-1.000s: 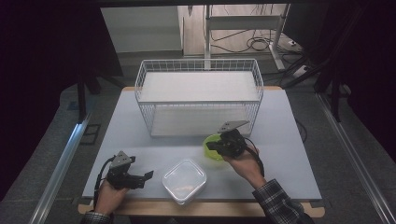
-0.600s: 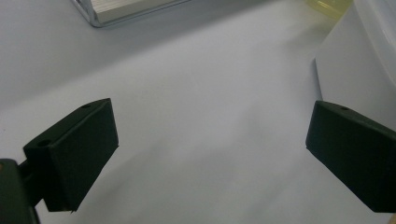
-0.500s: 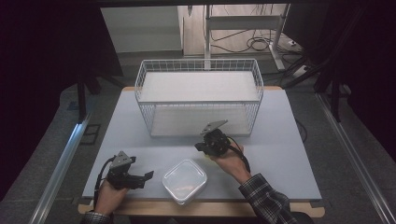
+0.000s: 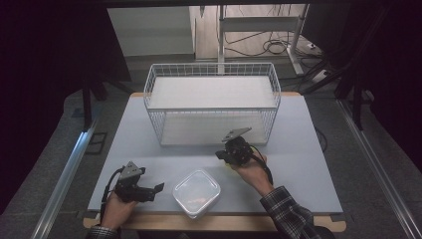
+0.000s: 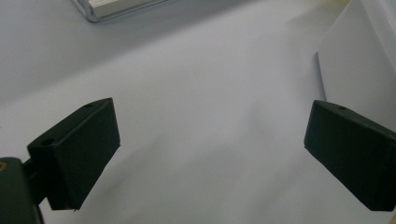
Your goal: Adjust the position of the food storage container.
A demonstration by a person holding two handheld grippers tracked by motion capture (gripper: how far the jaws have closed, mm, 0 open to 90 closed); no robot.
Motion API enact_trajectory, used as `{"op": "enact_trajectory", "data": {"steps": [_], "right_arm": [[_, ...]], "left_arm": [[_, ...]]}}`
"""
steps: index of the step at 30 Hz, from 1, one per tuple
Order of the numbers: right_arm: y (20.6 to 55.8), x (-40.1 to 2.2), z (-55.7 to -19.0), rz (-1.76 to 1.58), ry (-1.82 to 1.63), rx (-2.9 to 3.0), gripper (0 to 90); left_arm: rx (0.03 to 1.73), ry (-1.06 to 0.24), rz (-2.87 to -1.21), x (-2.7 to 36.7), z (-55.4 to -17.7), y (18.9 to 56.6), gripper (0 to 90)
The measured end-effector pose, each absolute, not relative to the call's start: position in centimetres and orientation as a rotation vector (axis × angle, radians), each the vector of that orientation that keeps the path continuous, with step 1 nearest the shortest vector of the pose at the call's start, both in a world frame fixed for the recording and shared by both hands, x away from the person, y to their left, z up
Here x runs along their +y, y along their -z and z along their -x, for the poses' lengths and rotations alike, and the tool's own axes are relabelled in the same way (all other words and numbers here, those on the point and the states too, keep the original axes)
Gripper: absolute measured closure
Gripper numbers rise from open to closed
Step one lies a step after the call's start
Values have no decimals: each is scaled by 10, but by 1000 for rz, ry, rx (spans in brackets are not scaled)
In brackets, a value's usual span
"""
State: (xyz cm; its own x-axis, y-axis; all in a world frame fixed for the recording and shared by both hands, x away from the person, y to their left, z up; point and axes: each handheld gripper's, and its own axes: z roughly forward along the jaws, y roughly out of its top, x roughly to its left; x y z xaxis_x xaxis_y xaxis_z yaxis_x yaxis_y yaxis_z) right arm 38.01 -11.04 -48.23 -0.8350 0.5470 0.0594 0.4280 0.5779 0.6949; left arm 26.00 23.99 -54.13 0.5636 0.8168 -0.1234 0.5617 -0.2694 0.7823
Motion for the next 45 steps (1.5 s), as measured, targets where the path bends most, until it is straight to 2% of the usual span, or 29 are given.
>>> {"op": "enact_trajectory", "data": {"steps": [12,31,39,45], "right_arm": [[483,-146,-380,-918,-1058,2591,894],[479,-219,-379,-1097,-1040,2466,894],[479,-249,-375,-1171,-1041,2405,894],[480,-260,-373,-1211,-1048,2381,893]], "left_arm": [[1129,-425,-1947,242,-260,540,55],[1111,-414,-1953,241,-259,539,75],[1130,-348,-1936,240,-260,539,78],[1127,-344,-1951,237,-258,537,76]]}}
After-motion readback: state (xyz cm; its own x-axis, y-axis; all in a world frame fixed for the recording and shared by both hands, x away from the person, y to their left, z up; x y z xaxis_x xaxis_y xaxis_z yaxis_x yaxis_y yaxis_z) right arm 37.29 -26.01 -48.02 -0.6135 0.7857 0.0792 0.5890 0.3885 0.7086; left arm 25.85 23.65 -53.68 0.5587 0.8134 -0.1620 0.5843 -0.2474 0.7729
